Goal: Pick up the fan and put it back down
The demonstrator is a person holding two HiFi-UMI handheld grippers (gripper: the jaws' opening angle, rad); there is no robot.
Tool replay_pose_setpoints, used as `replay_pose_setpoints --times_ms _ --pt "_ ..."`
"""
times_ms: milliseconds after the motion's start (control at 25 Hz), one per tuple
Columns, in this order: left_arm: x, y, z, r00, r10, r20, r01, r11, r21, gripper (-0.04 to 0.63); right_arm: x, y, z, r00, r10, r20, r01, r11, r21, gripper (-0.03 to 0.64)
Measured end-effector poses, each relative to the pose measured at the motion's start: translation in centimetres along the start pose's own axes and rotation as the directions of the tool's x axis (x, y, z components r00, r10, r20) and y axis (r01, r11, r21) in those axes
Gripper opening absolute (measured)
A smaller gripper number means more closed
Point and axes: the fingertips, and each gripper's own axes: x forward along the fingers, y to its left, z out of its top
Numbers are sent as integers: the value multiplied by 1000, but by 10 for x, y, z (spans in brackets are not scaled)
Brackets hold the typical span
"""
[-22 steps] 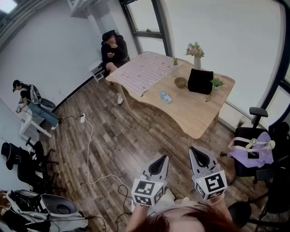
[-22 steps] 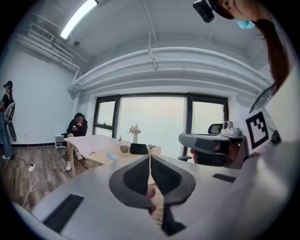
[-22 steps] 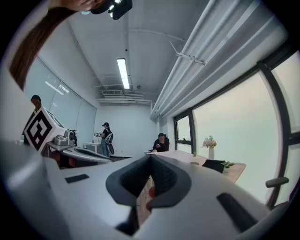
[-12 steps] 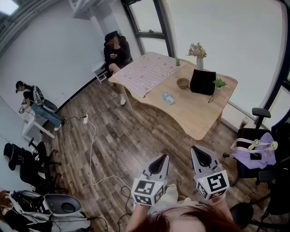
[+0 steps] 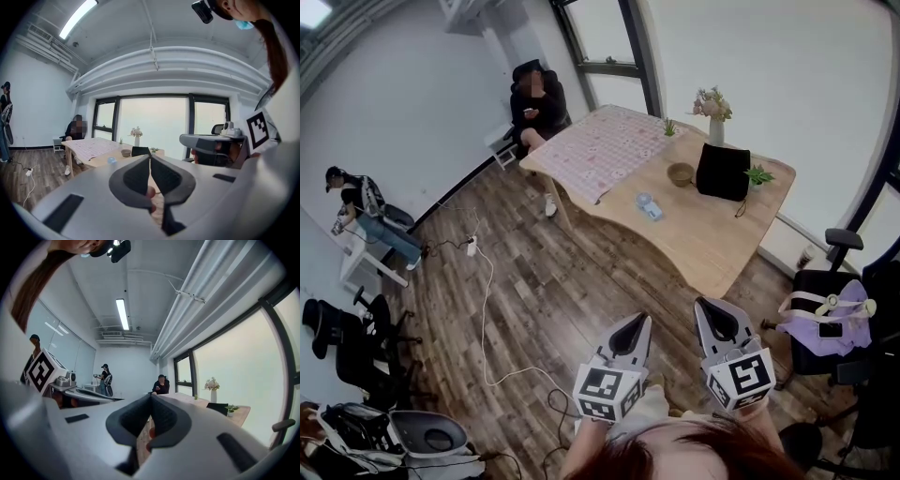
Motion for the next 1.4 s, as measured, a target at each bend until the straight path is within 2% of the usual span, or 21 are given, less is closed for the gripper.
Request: replay_pose_setpoints --times_ms 360,960,1400 --pt "37 42 8 1000 -29 1 29 1000 2 14 54 -12 -4 1000 -19 -18 19 1000 -8 0" --pt "78 138 25 997 -76 5 76 997 -12 14 162 -6 0 997 -51 -54 49 998 -43 0" --pt "98 172 25 996 -93 11 93 995 -22 14 197 -11 -10 993 -75 -88 70 996 -48 0"
